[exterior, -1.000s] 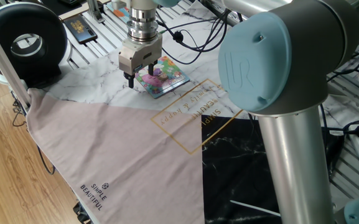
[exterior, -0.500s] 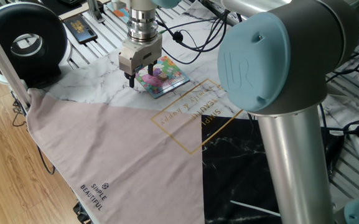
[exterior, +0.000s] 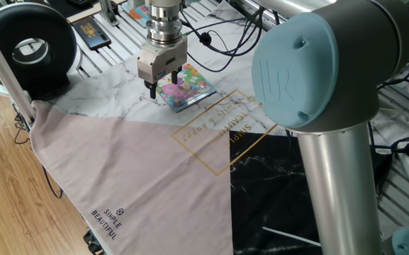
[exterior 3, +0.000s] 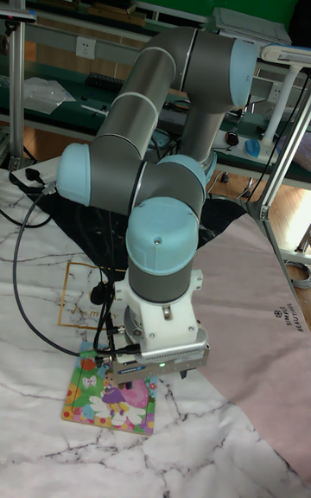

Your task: Assemble one piece of a puzzle

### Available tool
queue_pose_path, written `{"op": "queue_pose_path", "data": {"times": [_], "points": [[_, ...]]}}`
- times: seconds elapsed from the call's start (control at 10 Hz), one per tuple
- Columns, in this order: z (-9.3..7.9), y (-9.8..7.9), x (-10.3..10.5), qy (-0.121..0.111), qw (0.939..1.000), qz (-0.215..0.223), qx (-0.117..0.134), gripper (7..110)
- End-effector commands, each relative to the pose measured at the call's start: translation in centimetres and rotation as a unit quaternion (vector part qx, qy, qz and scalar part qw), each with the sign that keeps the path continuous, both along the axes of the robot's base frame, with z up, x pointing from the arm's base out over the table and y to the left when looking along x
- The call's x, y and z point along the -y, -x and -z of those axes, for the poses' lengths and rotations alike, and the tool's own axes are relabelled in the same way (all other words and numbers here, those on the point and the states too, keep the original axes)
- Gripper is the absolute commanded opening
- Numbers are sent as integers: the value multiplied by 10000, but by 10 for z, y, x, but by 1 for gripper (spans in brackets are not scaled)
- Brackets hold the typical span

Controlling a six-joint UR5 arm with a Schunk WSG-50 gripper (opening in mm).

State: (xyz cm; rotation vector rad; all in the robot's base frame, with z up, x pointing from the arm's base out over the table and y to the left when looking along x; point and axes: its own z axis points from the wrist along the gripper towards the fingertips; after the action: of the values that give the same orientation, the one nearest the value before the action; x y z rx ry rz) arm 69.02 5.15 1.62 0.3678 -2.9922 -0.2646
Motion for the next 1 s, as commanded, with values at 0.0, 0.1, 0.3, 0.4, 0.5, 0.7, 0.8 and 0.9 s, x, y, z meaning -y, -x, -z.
{"op": "queue_pose_path", "data": {"times": [0.0, 0.1, 0.3, 0.4, 0.5, 0.7, 0.8, 0.9], "points": [[-17, -15, 5, 197, 9986, -149, 473, 88], [-30, -21, 6, 408, 9969, -234, 632, 88], [-46, -36, -6, 615, 9911, -349, 1127, 88], [-54, -33, -16, 658, 9899, -260, 1225, 44], [-62, -24, -14, 883, 9888, 42, 1206, 44], [-71, -13, -7, 1284, 9834, 148, 1272, 44], [-67, -13, -31, 1089, 9833, 416, 1395, 7], [-58, -9, -64, 800, 9838, 653, 1466, 7]]}}
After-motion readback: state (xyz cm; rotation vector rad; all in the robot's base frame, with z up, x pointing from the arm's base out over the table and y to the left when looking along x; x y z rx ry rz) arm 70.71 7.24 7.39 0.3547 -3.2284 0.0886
